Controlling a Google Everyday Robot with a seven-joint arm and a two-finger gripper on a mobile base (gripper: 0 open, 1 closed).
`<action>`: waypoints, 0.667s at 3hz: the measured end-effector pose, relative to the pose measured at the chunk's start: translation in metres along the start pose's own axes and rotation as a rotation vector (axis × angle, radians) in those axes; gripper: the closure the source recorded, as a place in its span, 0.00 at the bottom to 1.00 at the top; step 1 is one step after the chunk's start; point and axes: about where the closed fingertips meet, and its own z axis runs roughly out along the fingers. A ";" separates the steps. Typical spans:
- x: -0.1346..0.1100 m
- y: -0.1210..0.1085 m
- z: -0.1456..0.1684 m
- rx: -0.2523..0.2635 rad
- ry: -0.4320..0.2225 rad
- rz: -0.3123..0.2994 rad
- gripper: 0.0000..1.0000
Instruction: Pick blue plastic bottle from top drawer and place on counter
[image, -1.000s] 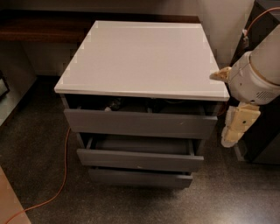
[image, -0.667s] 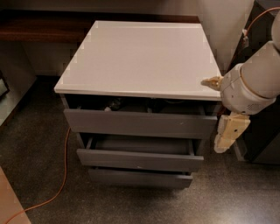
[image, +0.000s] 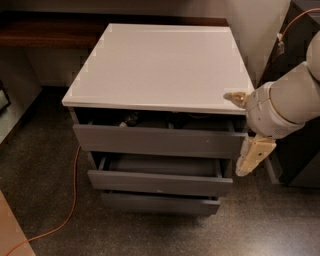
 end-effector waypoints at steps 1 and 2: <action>-0.001 0.003 0.013 -0.018 -0.013 0.009 0.00; -0.002 0.004 0.053 -0.038 -0.038 -0.007 0.00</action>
Offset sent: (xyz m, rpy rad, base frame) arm 0.0310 0.0261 -0.0787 0.0473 0.0415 0.0459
